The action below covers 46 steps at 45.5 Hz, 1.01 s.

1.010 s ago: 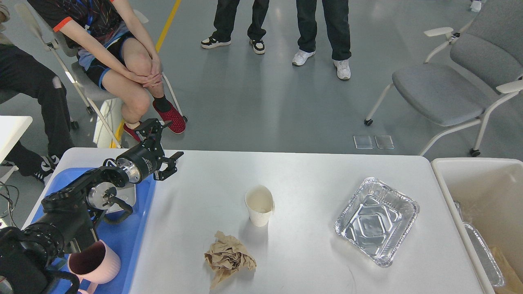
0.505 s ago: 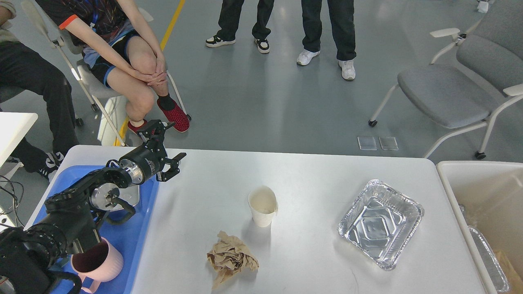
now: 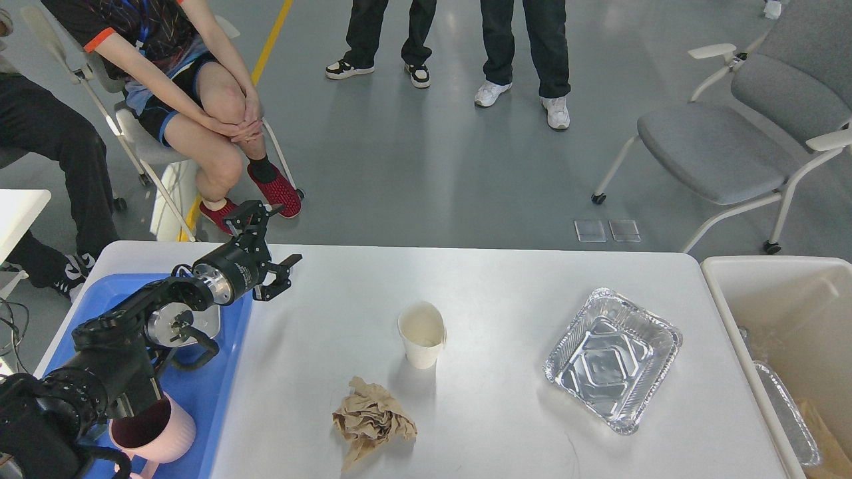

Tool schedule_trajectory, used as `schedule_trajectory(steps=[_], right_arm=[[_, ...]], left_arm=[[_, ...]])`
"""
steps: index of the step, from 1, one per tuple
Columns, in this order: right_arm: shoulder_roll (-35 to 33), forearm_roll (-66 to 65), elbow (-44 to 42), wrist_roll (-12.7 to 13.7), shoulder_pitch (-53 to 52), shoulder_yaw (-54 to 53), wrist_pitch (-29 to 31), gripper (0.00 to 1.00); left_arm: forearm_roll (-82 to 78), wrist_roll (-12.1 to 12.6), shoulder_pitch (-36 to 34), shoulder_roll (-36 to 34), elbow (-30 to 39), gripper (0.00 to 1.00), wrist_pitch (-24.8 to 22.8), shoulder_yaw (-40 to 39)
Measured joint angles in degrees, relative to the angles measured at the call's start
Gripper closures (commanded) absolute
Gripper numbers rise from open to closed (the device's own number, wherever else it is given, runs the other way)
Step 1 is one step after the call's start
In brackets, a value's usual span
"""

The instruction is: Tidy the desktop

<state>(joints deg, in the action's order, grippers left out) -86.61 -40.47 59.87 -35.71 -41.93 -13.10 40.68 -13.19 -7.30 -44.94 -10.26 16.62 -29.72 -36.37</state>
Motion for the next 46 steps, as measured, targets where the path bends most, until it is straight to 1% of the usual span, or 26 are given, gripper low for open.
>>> schedule_trajectory(steps=[5, 8, 13, 17, 20, 29, 46], right_arm=[[3.8, -0.8, -0.9, 0.13, 0.14, 0.13, -1.39, 0.0], [6.89, -3.24, -2.65, 0.23, 0.4, 0.22, -3.46, 0.0], [14.89, -9.55, -9.74, 0.32, 0.73, 0.27, -8.1, 0.0], [21.28, -14.89, -15.36, 0.32, 0.67, 0.28, -10.28, 0.0], [24.47, -18.11, -17.71, 0.25, 0.48, 0.28, -11.86, 0.0], [29.16, -20.91, -18.39, 0.31, 0.51, 0.38, -14.56, 0.0], [33.68, -19.41, -18.04, 1.47, -1.37, -0.07, -13.61, 0.0]], left_arm=[[0.0, 0.0, 0.26, -0.16, 0.0, 0.02, 0.01, 0.0], [0.0, 0.0, 0.34, -0.24, 0.0, 0.02, 0.01, 0.0], [0.0, 0.0, 0.34, -0.25, 0.0, 0.02, 0.01, 0.0], [0.0, 0.0, 0.34, -0.16, 0.0, 0.02, 0.05, 0.0], [0.0, 0.0, 0.34, -0.16, 0.0, 0.02, 0.07, -0.01], [0.0, 0.0, 0.34, -0.04, -0.01, 0.02, 0.19, -0.02], [0.0, 0.0, 0.26, 0.15, -0.01, 0.02, 0.41, -0.02]])
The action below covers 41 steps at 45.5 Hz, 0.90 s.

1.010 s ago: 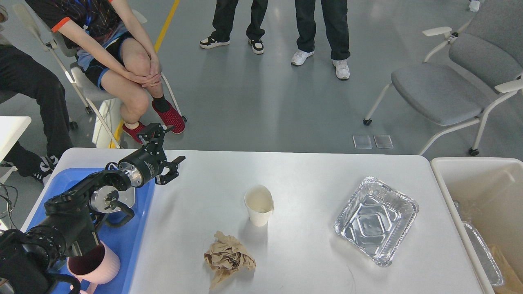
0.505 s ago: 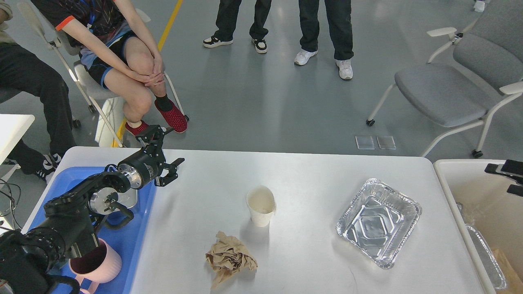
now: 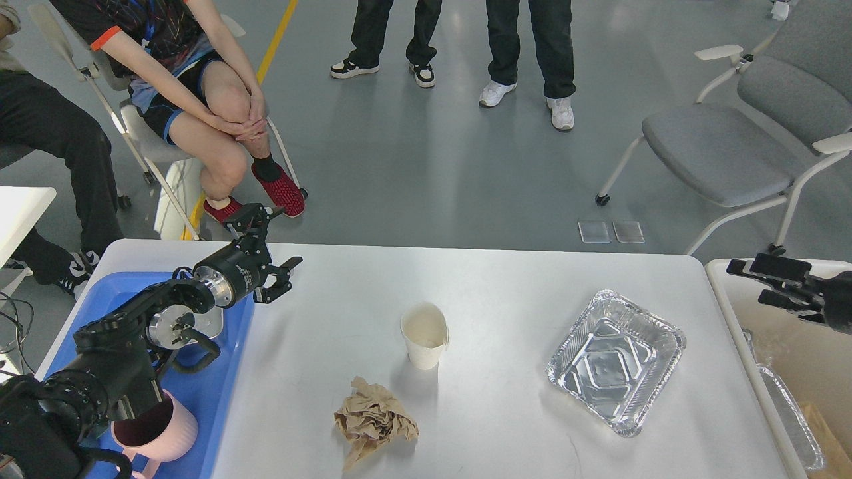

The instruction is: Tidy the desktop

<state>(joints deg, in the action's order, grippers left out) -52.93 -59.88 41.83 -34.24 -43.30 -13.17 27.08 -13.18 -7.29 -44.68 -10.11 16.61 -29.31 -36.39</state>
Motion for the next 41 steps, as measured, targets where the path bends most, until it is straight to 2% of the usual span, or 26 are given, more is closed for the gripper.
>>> schedule_trajectory(steps=[9, 24, 41], right_arm=[[0.69, 1.37, -1.54, 0.58, -0.09, 0.08, 3.21, 0.0], [7.43, -10.61, -5.42, -0.15, 0.61, 0.67, -7.11, 0.0], [11.24, -13.26, -5.73, -0.28, 1.01, 1.04, -10.23, 0.0]], left_arm=[[0.0, 0.0, 0.0, 0.15, 0.0, 0.02, 0.12, 0.0], [0.0, 0.0, -0.03, 0.12, 0.0, 0.02, 0.14, 0.0], [0.0, -0.08, 0.31, 0.21, 0.0, 0.02, 0.28, 0.0]])
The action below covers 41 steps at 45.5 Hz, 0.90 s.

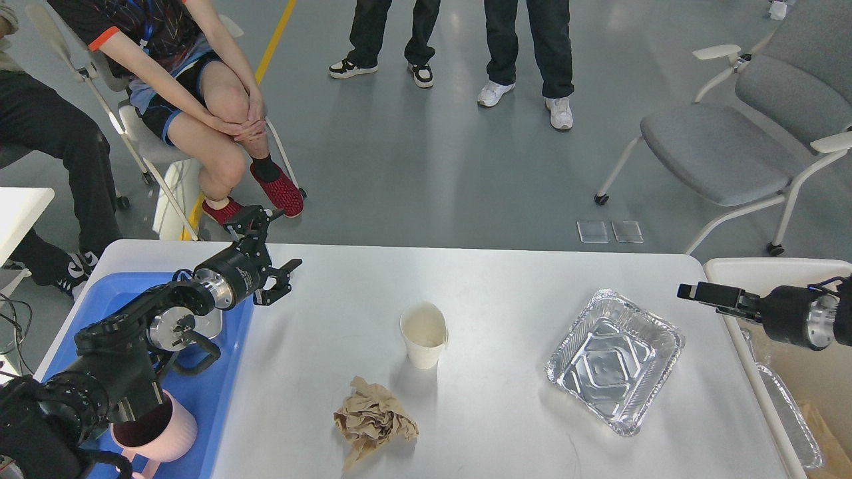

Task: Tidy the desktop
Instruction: 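Move the right gripper to the foil tray's rim and close on it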

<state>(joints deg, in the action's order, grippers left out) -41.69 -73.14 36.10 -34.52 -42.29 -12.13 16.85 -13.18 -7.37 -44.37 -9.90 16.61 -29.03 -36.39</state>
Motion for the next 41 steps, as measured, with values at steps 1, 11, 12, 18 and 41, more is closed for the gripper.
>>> schedule_trajectory(steps=[1, 11, 12, 18, 41], right_arm=[[0.5, -0.39, -0.19, 0.0, 0.0, 0.12, -0.5, 0.0], [5.52, -3.77, -4.78, 0.05, 0.01, 1.03, -4.62, 0.0], [5.98, -3.83, -5.34, 0.05, 0.01, 1.06, -4.81, 0.0], [8.61, -4.74, -7.57, 0.05, 0.01, 1.79, -6.23, 0.01], [19.37, -5.35, -23.05, 0.06, -0.08, 6.57, -13.79, 0.02]], left_arm=[[0.0, 0.0, 0.0, 0.05, 0.0, 0.02, 0.01, 0.0], [0.0, 0.0, -0.01, -0.01, 0.0, 0.02, 0.03, 0.0], [0.0, 0.0, -0.01, -0.03, 0.0, 0.03, 0.03, 0.0], [0.0, 0.0, -0.01, -0.25, 0.0, 0.02, 0.03, 0.0], [0.0, 0.0, 0.15, -0.37, 0.0, 0.02, 0.03, 0.0]])
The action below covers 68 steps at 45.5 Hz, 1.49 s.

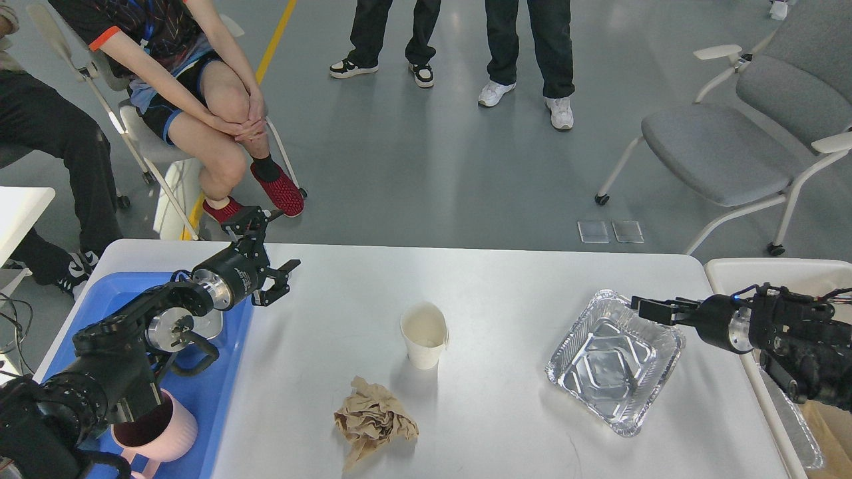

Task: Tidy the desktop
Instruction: 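Move the right gripper to the foil tray's rim and close on it, then lift the foil tray with the right gripper and hold it up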

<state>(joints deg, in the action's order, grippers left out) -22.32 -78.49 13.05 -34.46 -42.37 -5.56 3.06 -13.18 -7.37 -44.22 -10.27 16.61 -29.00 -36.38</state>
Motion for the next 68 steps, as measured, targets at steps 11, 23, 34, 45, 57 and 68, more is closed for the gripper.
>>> schedule_trajectory(steps=[11, 23, 34, 45, 57, 68], right_arm=[[0.56, 0.04, -0.38, -0.08, 0.48, 0.85, -0.35, 0.02], [3.35, 0.14, -1.85, -0.07, 0.57, 2.11, -1.18, 0.06], [6.86, 0.68, -7.6, -0.04, 0.57, 2.47, -2.09, 0.14], [7.11, 0.84, -8.03, -0.1, 1.84, 4.52, -3.1, 0.18], [6.97, 0.96, -7.97, -0.21, 2.54, 5.63, -3.41, 0.49], [6.98, 0.97, -8.03, -0.21, 2.67, 5.83, -3.38, 0.77]], left_arm=[[0.0, 0.0, 0.1, -0.17, -0.01, 0.02, 0.0, 0.05], [0.0, 0.0, 0.53, -0.19, -0.08, 0.03, 0.0, 0.0], [0.0, 0.0, 0.92, -0.35, -0.09, 0.03, 0.0, -0.09], [0.0, 0.0, 0.98, -0.27, -0.09, 0.02, 0.0, -0.09], [0.0, -0.03, 0.99, -0.19, -0.09, 0.02, 0.0, -0.09], [0.0, -0.03, 1.15, -0.19, -0.09, 0.03, 0.0, -0.02]])
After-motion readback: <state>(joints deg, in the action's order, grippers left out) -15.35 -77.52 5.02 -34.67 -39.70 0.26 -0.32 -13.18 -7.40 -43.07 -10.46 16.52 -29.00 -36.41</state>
